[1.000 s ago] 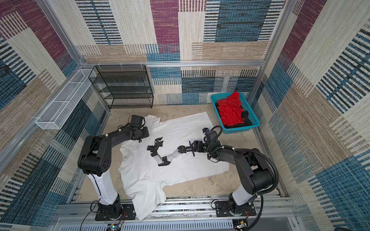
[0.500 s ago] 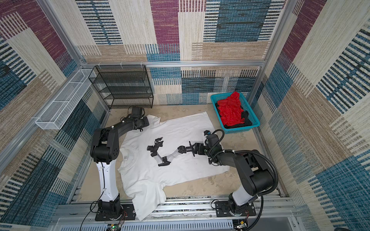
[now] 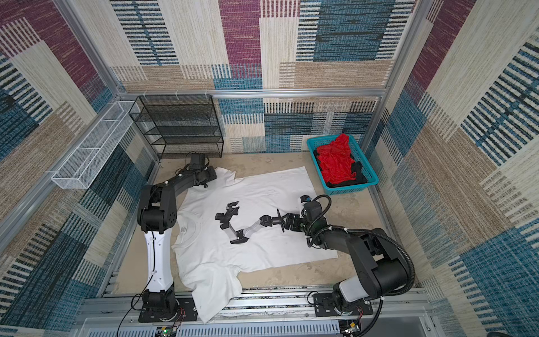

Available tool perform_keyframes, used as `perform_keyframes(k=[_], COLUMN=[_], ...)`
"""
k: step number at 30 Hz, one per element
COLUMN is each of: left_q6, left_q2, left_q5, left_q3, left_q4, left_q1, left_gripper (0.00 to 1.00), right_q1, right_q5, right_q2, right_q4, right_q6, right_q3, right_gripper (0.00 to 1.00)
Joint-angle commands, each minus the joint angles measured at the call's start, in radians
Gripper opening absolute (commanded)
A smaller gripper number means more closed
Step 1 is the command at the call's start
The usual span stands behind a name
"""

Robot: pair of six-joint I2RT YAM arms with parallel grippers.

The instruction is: Fold and stack the t-shirts

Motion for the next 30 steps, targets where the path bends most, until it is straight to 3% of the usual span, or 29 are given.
perform_keyframes(k=[1,4,7,12,17,22,25,28,30], left_q6=[-0.078,-0.102,-0.096,-0.092,-0.255,-0.268,-0.267,-0.168,-0.123], left_q2=[-0.021,-0.059,-0.075,-0.067,-0.092,-0.305,-0.497,-0.622,-0.682], left_q5=[0.106,0.122,0.107,0.133,0.169,0.158,0.115,0.056,-0.014], left_q3=[-0.116,-0.285,-0.34,-0.322,-0.346,-0.536,-0.627,-0.606,-0.634], left_q4=[0.312,0.722,0.922,1.043,1.067,0.773,0.38,-0.076,-0.243], left_q1=[0.006,0.005,0.01,0.033,0.085,0.081,0.073,0.038,0.001], left_gripper=[0.47,0.47,0.49,0.51,0.49,0.42,0.39,0.4,0.41], right_q1=[-0.001,0.0,0.0,0.0,0.0,0.0,0.0,0.0,-0.001], right_q5=[0.02,0.019,0.018,0.019,0.02,0.036,0.046,0.057,0.052], right_q2=[0.005,-0.002,-0.007,-0.02,-0.05,-0.101,-0.126,-0.134,-0.125], right_q4=[-0.194,-0.193,-0.191,-0.189,-0.188,-0.226,-0.284,-0.332,-0.351], right_q6=[0.041,0.041,0.041,0.041,0.041,0.019,-0.015,-0.047,-0.065], right_q3=[-0.015,-0.021,-0.021,-0.028,-0.035,0.006,0.064,0.108,0.123], right_gripper=[0.86,0.86,0.86,0.86,0.86,0.86,0.86,0.87,0.87])
